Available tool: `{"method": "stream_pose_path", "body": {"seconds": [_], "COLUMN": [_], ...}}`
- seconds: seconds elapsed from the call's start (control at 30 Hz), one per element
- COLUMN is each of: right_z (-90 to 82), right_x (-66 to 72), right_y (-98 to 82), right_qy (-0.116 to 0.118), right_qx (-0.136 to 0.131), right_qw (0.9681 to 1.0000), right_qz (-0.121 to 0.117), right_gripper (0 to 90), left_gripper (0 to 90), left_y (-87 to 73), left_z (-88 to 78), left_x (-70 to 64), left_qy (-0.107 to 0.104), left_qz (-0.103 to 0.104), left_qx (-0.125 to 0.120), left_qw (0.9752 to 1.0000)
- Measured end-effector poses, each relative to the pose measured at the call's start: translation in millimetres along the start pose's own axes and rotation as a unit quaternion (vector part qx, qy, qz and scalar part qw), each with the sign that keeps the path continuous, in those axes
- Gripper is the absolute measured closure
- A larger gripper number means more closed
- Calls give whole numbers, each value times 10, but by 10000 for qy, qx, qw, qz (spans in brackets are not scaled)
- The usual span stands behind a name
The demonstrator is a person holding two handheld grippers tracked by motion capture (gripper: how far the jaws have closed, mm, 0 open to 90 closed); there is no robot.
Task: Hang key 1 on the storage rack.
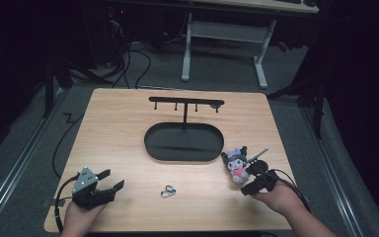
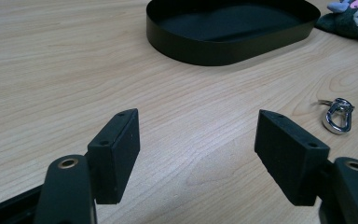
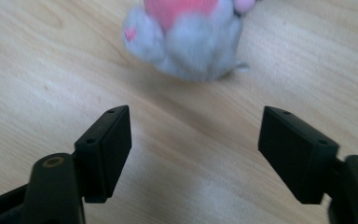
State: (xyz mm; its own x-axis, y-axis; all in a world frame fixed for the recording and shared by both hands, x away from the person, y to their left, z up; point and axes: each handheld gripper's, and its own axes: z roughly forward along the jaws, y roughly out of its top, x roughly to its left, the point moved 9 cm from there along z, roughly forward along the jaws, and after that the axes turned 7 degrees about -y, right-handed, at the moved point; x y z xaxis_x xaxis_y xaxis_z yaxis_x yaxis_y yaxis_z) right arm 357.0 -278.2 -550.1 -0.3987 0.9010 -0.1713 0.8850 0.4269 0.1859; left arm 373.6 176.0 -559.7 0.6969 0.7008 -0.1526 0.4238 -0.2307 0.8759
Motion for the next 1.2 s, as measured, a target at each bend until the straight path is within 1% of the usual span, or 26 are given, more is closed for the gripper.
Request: {"method": "stream_pose_path", "body": {"seconds": [0.03, 0.07, 0.17, 0.27, 0.3, 0.33, 0.37, 0.4, 0.43, 0.5, 0.53, 0.6, 0.7, 0.73, 0.77, 0.8, 0.83, 0.87, 0.9, 0.93, 1.0, 1.03, 1.1, 1.13, 1.17, 1.2], "right_z": [-7, -13, -22, -17, -7, 6, 36, 36, 75, 91, 128, 151, 256, 286, 308, 308, 355, 355, 378, 379, 379, 379, 365, 365, 355, 349], "right_x": [7, 14, 47, 70, 82, 78, 86, 86, 95, 102, 108, 106, 101, 99, 100, 100, 71, 71, 49, 37, 19, 19, -1, -1, -13, -16], "right_y": [32, 64, 162, 214, 238, 265, 314, 314, 364, 384, 435, 464, 533, 541, 541, 541, 551, 551, 549, 547, 534, 534, 521, 521, 518, 515], "right_qy": [-10, -21, -49, -42, -52, -87, -88, -88, -66, -98, -109, -124, -164, -183, -219, -219, -237, -237, -197, -163, -146, -146, -85, -85, -76, -75], "right_qx": [-9, 1, 0, 64, 91, 107, 143, 143, 165, 193, 205, 182, 268, 305, 362, 362, 370, 370, 389, 387, 417, 417, 400, 400, 373, 375], "right_qw": [10000, 10000, 10000, 10000, 9999, 9999, 9998, 9998, 9998, 9998, 9997, 9998, 9994, 9993, 9989, 9989, 9988, 9988, 9986, 9986, 9983, 9983, 9986, 9986, 9988, 9987], "right_qz": [38, 31, 0, 12, 59, 20, 52, 52, 29, 53, 8, -9, 110, 136, 220, 220, 217, 217, 289, 309, 377, 377, 325, 325, 318, 331], "right_gripper": [191, 174, 151, 147, 146, 146, 146, 146, 144, 144, 141, 141, 149, 155, 171, 171, 199, 199, 244, 271, 306, 306, 380, 380, 412, 426], "left_gripper": [316, 316, 316, 316, 316, 316, 316, 316, 317, 317, 316, 316, 316, 316, 316, 316, 316, 316, 316, 316, 316, 316, 316, 316, 316, 316], "left_y": [0, 0, 1, 4, 6, 9, 10, 10, 8, 7, 6, 5, 5, 4, 4, 4, 3, 4, 1, 0, 0, -1, -1, -1, 1, 1], "left_z": [0, -3, -10, -14, -16, -15, -19, -19, -20, -21, -20, -20, -22, -27, -28, -28, -30, -29, -32, -32, -31, -30, -28, -28, -28, -29], "left_x": [0, 2, 0, -3, -2, 0, 5, 5, 10, 12, 17, 19, 26, 31, 33, 33, 36, 38, 40, 40, 40, 40, 37, 35, 32, 32], "left_qy": [0, 1, -13, -29, -31, -25, -29, -29, -27, -30, -22, -22, -21, -18, -17, -17, -17, -14, -17, -18, -18, -19, -27, -27, -26, -27], "left_qz": [0, -1, 12, 9, 8, 2, -4, -4, -9, -12, -10, -10, -17, -19, -22, -22, -22, -28, -37, -33, -28, -26, -24, -20, -15, -15], "left_qx": [0, -3, 0, -4, -7, -26, -33, -33, -34, -33, -33, -32, -35, -30, -36, -36, -40, -54, -47, -43, -41, -36, -30, -27, -31, -30], "left_qw": [10000, 10000, 10000, 10000, 10000, 10000, 10000, 10000, 10000, 10000, 10000, 10000, 10000, 10000, 10000, 10000, 10000, 10000, 10000, 10000, 10000, 10000, 10000, 10000, 10000, 10000]}}
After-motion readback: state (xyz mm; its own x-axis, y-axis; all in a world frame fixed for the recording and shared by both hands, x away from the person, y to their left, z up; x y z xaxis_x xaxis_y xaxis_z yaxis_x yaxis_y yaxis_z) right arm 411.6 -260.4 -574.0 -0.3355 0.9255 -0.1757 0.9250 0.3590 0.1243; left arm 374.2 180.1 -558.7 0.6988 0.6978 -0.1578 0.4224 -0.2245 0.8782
